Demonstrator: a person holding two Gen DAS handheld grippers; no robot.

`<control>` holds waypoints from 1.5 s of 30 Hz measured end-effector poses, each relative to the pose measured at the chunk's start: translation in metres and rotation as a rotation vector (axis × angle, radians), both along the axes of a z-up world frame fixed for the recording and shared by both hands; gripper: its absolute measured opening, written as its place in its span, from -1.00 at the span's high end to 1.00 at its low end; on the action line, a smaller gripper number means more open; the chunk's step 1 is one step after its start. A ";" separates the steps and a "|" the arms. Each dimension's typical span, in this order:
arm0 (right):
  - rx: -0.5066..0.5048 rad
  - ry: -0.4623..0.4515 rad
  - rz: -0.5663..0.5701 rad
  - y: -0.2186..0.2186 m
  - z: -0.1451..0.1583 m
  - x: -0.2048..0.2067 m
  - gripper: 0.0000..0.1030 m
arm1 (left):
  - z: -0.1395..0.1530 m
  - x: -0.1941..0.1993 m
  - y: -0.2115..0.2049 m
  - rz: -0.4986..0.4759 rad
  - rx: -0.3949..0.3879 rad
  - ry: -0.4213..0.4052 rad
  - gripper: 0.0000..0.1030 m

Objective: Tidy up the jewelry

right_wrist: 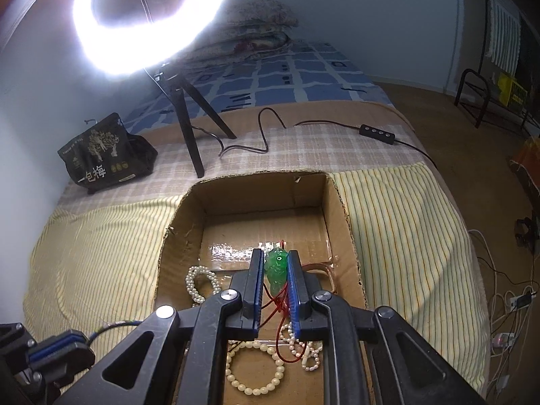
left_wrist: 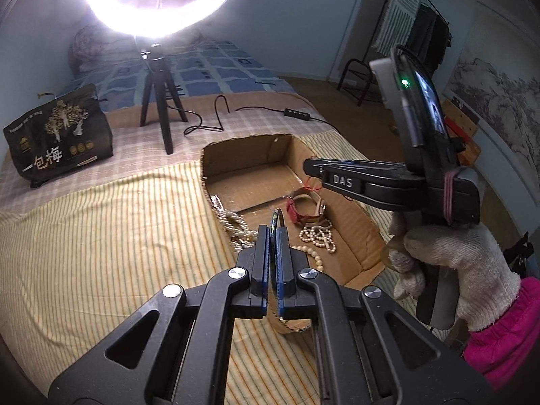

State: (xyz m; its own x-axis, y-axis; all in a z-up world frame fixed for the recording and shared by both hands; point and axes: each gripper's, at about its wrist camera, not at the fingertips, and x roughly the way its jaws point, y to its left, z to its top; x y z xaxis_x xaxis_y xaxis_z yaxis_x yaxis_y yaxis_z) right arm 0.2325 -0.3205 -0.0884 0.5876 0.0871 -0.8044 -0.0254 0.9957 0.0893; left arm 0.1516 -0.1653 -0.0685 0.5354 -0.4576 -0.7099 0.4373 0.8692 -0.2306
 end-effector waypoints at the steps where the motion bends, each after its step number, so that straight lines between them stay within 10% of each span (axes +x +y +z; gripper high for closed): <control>1: -0.001 0.002 0.000 0.000 0.000 0.000 0.78 | -0.001 0.000 -0.002 -0.003 0.001 0.000 0.98; 11: -0.018 -0.003 0.005 0.004 0.000 -0.002 0.38 | -0.002 -0.008 -0.012 -0.036 0.026 -0.014 0.98; 15: -0.042 -0.007 -0.007 0.004 0.000 -0.003 -0.25 | -0.001 -0.010 -0.013 -0.040 0.043 -0.028 0.96; 21: -0.059 -0.028 -0.028 0.002 0.005 -0.005 -0.67 | -0.001 -0.014 -0.015 -0.047 0.060 -0.052 0.42; 25: -0.076 -0.030 -0.043 0.002 0.006 -0.005 -0.77 | -0.001 -0.015 -0.015 -0.045 0.065 -0.059 0.03; 45: -0.150 -0.052 -0.077 -0.002 0.019 -0.030 -0.95 | 0.007 -0.023 0.000 -0.002 0.074 -0.089 -0.18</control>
